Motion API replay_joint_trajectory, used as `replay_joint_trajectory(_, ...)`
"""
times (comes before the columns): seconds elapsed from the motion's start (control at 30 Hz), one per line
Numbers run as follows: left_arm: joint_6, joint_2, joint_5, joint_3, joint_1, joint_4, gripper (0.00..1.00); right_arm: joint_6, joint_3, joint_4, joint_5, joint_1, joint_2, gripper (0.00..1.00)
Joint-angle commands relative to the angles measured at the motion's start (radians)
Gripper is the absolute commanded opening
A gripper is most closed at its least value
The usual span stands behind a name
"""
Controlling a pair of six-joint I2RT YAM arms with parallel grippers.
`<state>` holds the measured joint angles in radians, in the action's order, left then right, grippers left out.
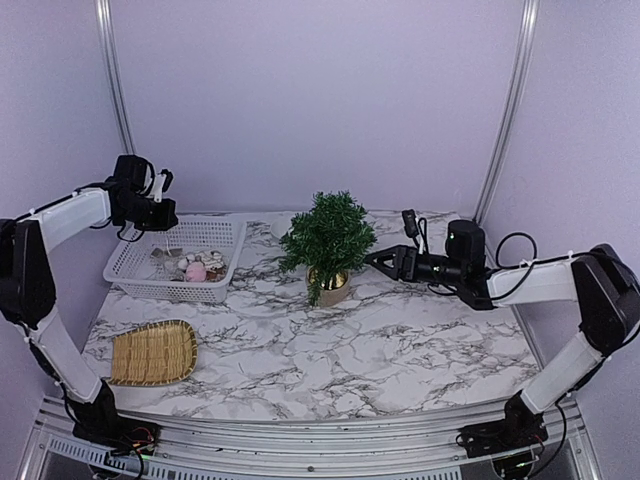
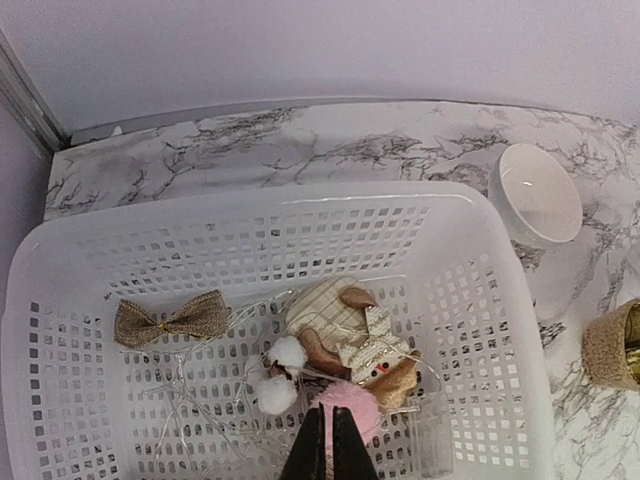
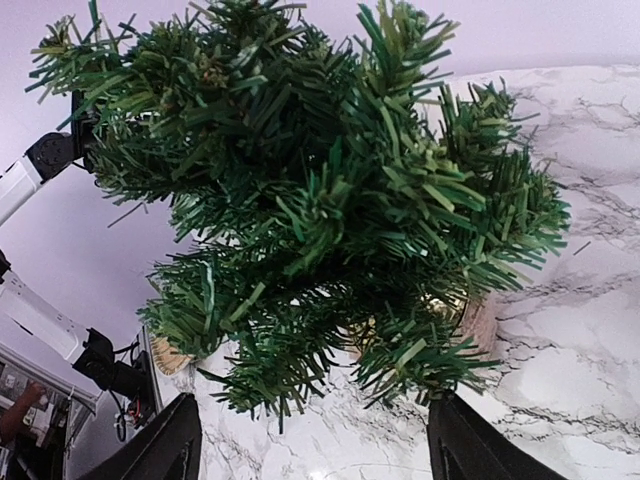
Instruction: Decorate the small christmas tree
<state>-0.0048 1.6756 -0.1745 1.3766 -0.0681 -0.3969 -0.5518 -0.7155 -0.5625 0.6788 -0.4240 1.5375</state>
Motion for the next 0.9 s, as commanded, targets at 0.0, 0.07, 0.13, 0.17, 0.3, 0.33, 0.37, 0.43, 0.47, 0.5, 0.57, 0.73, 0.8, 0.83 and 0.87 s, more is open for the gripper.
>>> replay_joint_trajectory(0.0,-0.030,-0.111,-0.060,0.017,-0.002,-0.019,0.00,0.030,-0.038,0.028,-0.003,-0.022,-0.051,0.75)
replay_joint_trajectory(0.07,-0.037,-0.157,-0.086,0.032,-0.002,-0.018,0.00,0.053,-0.056,0.051,-0.006,-0.038,-0.063,0.75)
replay_joint_trajectory(0.13,-0.045,-0.200,-0.108,0.051,-0.003,-0.017,0.00,0.081,-0.078,0.082,-0.017,-0.059,-0.074,0.75)
replay_joint_trajectory(0.17,-0.050,-0.222,-0.120,0.064,-0.004,-0.016,0.00,0.097,-0.093,0.098,-0.022,-0.071,-0.079,0.75)
replay_joint_trajectory(0.3,-0.070,-0.290,-0.152,0.119,-0.007,-0.012,0.00,0.157,-0.176,0.177,-0.041,-0.123,-0.094,0.74)
replay_joint_trajectory(0.33,-0.073,-0.307,-0.157,0.139,-0.007,-0.012,0.00,0.172,-0.197,0.196,-0.047,-0.132,-0.099,0.74)
replay_joint_trajectory(0.37,-0.078,-0.319,-0.162,0.154,-0.008,-0.011,0.00,0.182,-0.214,0.214,-0.051,-0.140,-0.105,0.74)
replay_joint_trajectory(0.43,-0.092,-0.338,-0.187,0.183,-0.010,-0.008,0.00,0.194,-0.242,0.240,-0.061,-0.146,-0.122,0.73)
replay_joint_trajectory(0.47,-0.098,-0.346,-0.200,0.195,-0.011,-0.002,0.00,0.198,-0.252,0.249,-0.067,-0.147,-0.134,0.74)
replay_joint_trajectory(0.5,-0.103,-0.354,-0.211,0.209,-0.012,0.002,0.00,0.205,-0.263,0.262,-0.076,-0.148,-0.147,0.74)
replay_joint_trajectory(0.57,-0.118,-0.372,-0.230,0.230,-0.013,0.017,0.00,0.229,-0.287,0.300,-0.108,-0.148,-0.178,0.74)
replay_joint_trajectory(0.73,-0.172,-0.411,-0.285,0.273,-0.016,0.082,0.00,0.259,-0.382,0.361,-0.119,-0.156,-0.201,0.75)
replay_joint_trajectory(0.8,-0.205,-0.425,-0.324,0.288,-0.018,0.124,0.00,0.270,-0.438,0.381,-0.119,-0.172,-0.181,0.76)
replay_joint_trajectory(0.83,-0.224,-0.431,-0.342,0.294,-0.019,0.142,0.00,0.275,-0.477,0.392,-0.119,-0.186,-0.168,0.76)
replay_joint_trajectory(0.87,-0.244,-0.436,-0.359,0.301,-0.020,0.161,0.00,0.283,-0.508,0.401,-0.122,-0.207,-0.150,0.76)
